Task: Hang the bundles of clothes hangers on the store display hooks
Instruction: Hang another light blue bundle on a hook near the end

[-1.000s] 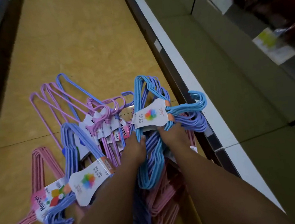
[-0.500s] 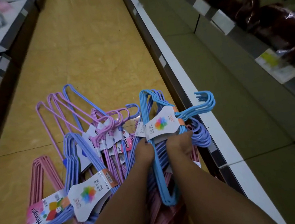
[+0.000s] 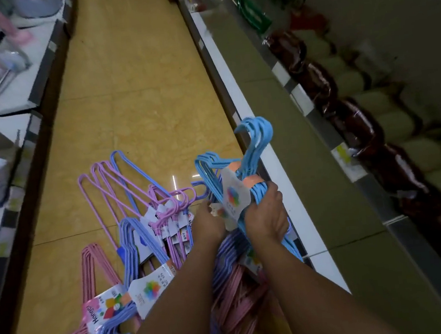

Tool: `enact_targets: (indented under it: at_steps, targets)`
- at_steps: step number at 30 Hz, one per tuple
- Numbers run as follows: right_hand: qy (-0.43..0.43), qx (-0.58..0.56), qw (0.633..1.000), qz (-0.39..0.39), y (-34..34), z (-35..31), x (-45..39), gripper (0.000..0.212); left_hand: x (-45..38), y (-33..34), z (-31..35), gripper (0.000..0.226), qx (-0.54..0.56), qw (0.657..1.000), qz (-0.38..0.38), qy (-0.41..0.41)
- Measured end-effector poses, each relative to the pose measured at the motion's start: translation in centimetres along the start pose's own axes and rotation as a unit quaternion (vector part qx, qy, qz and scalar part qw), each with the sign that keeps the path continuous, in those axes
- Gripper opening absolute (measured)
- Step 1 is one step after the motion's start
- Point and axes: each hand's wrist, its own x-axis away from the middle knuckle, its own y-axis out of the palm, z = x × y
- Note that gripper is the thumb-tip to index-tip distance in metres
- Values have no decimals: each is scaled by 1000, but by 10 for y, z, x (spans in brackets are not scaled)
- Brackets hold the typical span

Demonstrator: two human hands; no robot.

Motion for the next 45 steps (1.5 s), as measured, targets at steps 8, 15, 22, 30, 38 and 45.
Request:
enact_targets:
  at_steps: [8, 15, 22, 30, 38, 45]
  targets:
    - [-206, 123, 970, -34, -138, -102, 60, 51, 82, -115, 131, 46, -52, 990, 121, 53]
    - [-295, 126, 947, -16, -246, -221, 111, 44, 155, -243, 211, 82, -283, 937, 205, 17]
    - [-431, 83, 898, -40, -319, -309, 164, 37, 220, -338, 266, 65, -382, 908, 170, 7]
    - [-540, 102, 832, -79, -345, -379, 213, 30, 288, -414, 284, 27, -220, 914, 339, 38]
    - [-645, 154, 737, -134, -339, -394, 271, 26, 371, -438, 252, 31, -227, 865, 440, -76]
    - [-727, 189, 632, -189, -340, -387, 335, 35, 452, -428, 207, 31, -155, 824, 511, -190]
